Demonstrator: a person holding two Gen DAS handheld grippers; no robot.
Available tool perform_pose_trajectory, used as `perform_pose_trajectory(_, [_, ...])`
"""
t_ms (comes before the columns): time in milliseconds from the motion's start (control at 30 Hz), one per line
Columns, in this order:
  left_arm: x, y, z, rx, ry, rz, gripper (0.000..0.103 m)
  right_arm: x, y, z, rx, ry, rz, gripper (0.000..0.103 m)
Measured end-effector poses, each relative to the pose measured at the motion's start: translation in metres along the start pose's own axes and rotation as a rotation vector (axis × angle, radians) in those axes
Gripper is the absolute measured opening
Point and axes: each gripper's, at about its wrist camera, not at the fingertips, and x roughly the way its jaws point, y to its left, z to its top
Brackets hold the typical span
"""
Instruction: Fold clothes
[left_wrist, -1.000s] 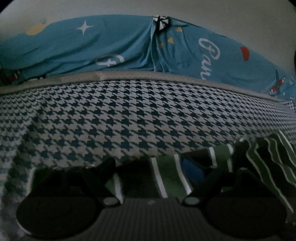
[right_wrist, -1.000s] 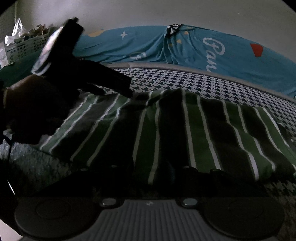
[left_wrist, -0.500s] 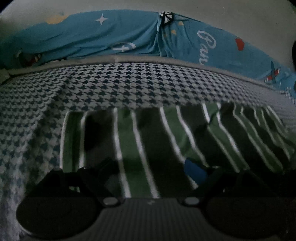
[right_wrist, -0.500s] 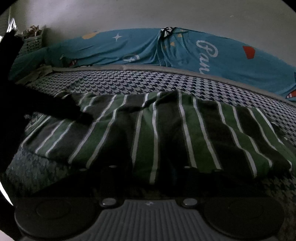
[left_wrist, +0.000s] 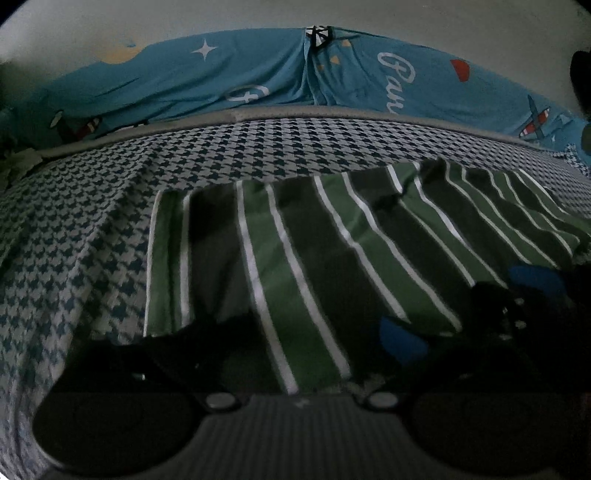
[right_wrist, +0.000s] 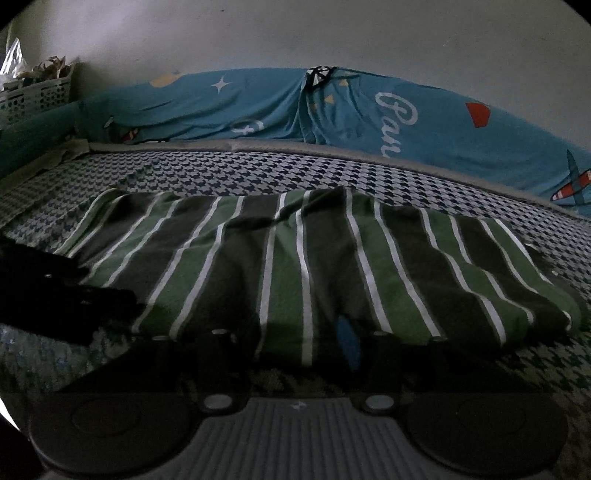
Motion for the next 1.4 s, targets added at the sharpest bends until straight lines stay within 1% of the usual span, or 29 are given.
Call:
perform_pose_trajectory(200, [-0.012, 0.002, -0.013, -0.012, -0.001, 0.004, 0.102, 0.0, -0.001, -0.002, 0.009, 0.001, -0.025, 0.058])
perform_pose_trajectory(333, [-0.02, -0.005, -0.023, 0.032, -0.002, 0.017, 0.103, -0.001, -0.003, -0.003, 0.018, 0.006, -0.027, 0.062])
perform_pose_trajectory(433, [-0.027, -0.006, -0.03, 0.045, -0.003, 0.013, 0.103, -0.003, -0.004, -0.003, 0.029, 0.014, -0.032, 0.066])
perform_pose_trajectory(567, [-0.036, -0.005, -0.034, 0.034, -0.002, 0.008, 0.103, -0.006, -0.005, -0.003, 0.03, 0.029, -0.042, 0.072])
perform_pose_trajectory(700, [-0.042, -0.002, -0.038, -0.004, 0.012, 0.006, 0.103, -0.009, -0.008, -0.003, 0.054, 0.053, -0.04, 0.076])
perform_pose_trajectory(767, [-0.044, -0.003, -0.037, -0.004, 0.02, 0.013, 0.103, -0.009, -0.011, -0.004, 0.072, 0.076, -0.044, 0.085])
perform_pose_trajectory(833, [-0.049, -0.005, -0.037, -0.02, 0.029, 0.009, 0.103, -0.01, -0.014, -0.005, 0.093, 0.102, -0.048, 0.091])
perform_pose_trajectory(1100, [-0.061, -0.01, -0.036, -0.042, 0.054, -0.045, 0.103, -0.015, -0.019, -0.008, 0.082, 0.127, -0.032, 0.092])
perform_pose_trajectory(1400, [-0.066, -0.015, -0.042, -0.039, 0.069, -0.057, 0.103, -0.018, -0.022, -0.009, 0.08, 0.141, -0.022, 0.092])
